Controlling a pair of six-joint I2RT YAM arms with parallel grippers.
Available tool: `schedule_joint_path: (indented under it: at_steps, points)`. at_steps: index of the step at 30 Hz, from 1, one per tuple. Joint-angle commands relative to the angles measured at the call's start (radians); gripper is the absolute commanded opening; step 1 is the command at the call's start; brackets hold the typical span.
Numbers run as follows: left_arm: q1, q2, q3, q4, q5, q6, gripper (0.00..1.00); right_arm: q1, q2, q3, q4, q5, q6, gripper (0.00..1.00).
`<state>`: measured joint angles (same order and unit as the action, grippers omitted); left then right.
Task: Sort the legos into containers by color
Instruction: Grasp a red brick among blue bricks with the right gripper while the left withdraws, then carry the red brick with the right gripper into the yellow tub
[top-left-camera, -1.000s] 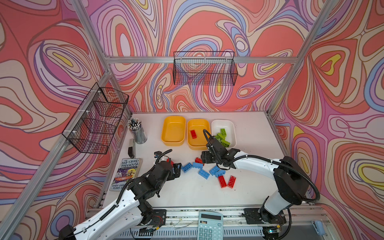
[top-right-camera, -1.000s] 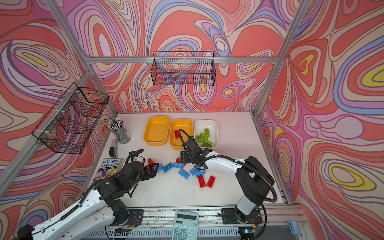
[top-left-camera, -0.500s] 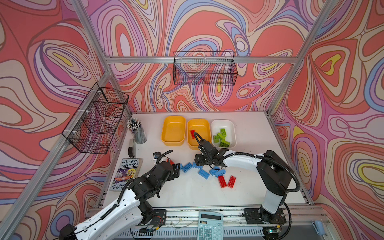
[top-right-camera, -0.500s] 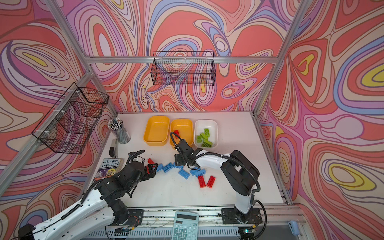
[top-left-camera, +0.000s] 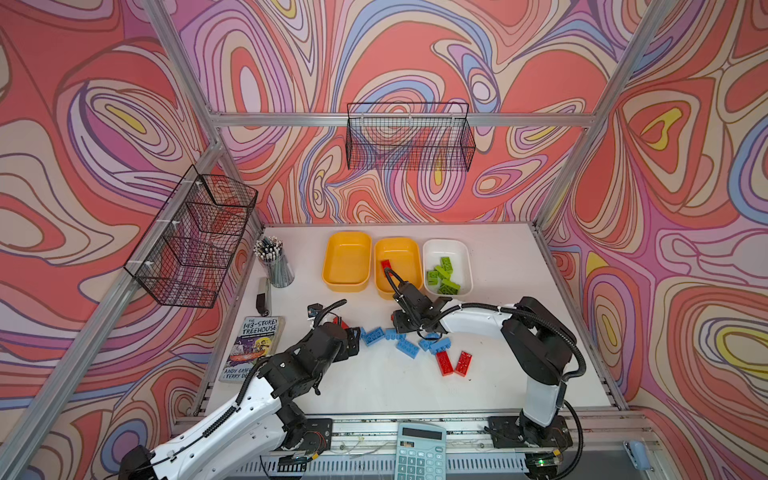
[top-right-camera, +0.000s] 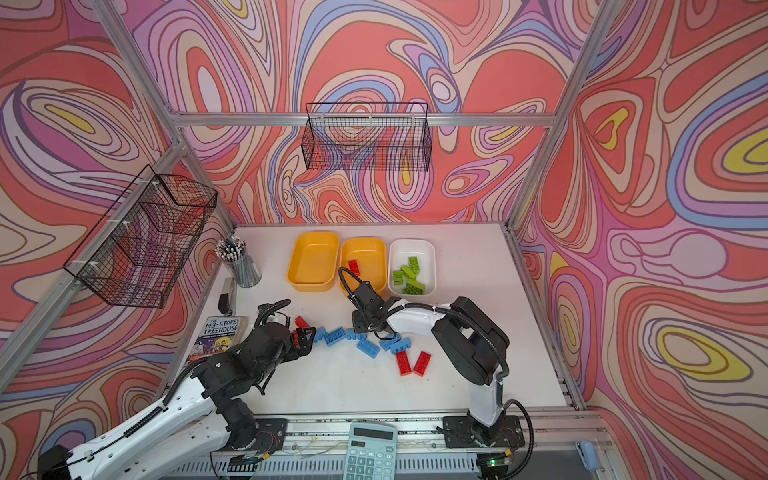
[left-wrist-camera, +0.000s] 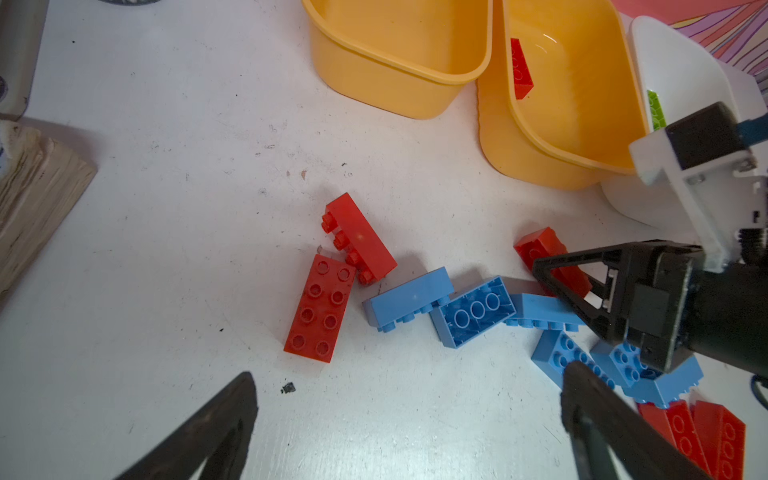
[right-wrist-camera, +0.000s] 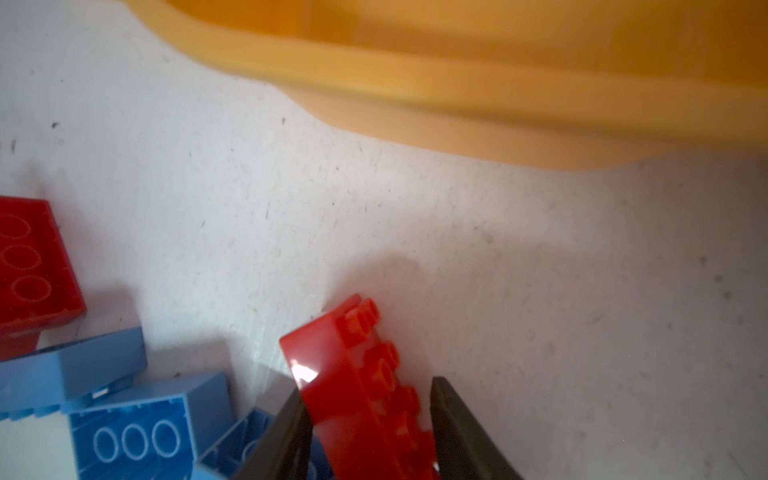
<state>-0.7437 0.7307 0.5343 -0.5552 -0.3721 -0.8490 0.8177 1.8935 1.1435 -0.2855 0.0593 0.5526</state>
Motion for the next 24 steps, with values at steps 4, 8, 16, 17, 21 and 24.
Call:
schedule_joint_path:
  at_steps: [4, 8, 16, 17, 21, 24]
  points:
    - [0.009, -0.006, 0.007, -0.038, -0.023, -0.007, 1.0, 0.003, 0.014, 0.037, -0.04, 0.032, -0.021, 0.29]
    - [0.01, -0.013, 0.009, -0.036, -0.025, -0.008, 1.0, 0.003, -0.019, 0.047, -0.079, 0.056, -0.04, 0.23]
    - [0.015, -0.013, 0.013, -0.033, -0.021, -0.001, 1.0, 0.0, -0.12, 0.116, -0.149, 0.089, -0.07, 0.23]
    - [0.015, -0.013, 0.014, -0.033, -0.021, 0.001, 1.0, -0.001, -0.12, 0.137, -0.166, 0.104, -0.075, 0.23]
    - [0.018, -0.006, 0.018, -0.029, -0.019, 0.01, 1.0, -0.028, -0.076, 0.254, -0.223, 0.149, -0.126, 0.23]
    - [0.025, 0.002, 0.021, -0.031, -0.019, 0.014, 1.0, -0.078, -0.014, 0.331, -0.218, 0.126, -0.15, 0.23]
